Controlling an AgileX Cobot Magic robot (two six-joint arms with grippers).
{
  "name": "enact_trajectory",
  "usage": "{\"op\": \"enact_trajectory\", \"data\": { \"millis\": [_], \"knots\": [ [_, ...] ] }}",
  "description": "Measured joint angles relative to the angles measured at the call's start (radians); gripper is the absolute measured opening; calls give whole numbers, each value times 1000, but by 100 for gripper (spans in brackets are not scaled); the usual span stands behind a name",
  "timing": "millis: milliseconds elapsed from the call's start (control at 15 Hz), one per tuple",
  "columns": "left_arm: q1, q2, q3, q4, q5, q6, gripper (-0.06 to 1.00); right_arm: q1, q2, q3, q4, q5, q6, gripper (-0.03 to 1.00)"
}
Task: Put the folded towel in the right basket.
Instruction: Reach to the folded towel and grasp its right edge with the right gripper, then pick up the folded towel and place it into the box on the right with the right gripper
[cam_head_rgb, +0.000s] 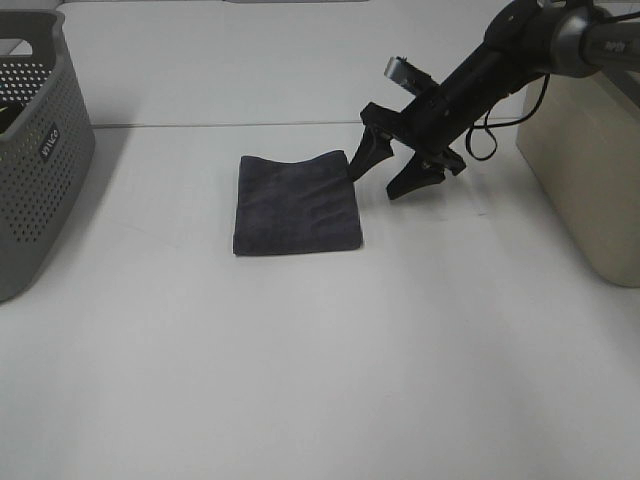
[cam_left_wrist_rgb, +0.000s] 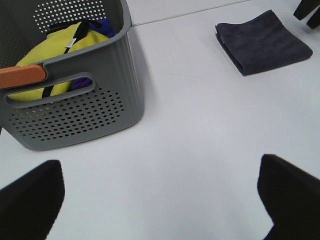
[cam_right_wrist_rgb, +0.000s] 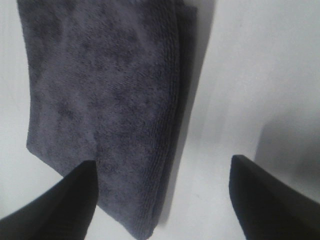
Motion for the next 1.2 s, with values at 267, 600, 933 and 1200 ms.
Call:
{"op": "enact_trajectory", "data": {
  "millis": [267, 600, 933, 1200],
  "knots": [
    [0, 0, 0, 0, 0, 0, 99, 25, 49, -10, 73, 10, -19, 67],
    [0, 0, 0, 0, 0, 0, 99, 65, 70, -12, 68, -17, -19, 21],
    [0, 0, 0, 0, 0, 0, 99, 68, 48, -18, 50, -20, -19, 4],
    [0, 0, 0, 0, 0, 0, 99, 68, -196, -21, -99, -21, -15, 4]
  ]
}}
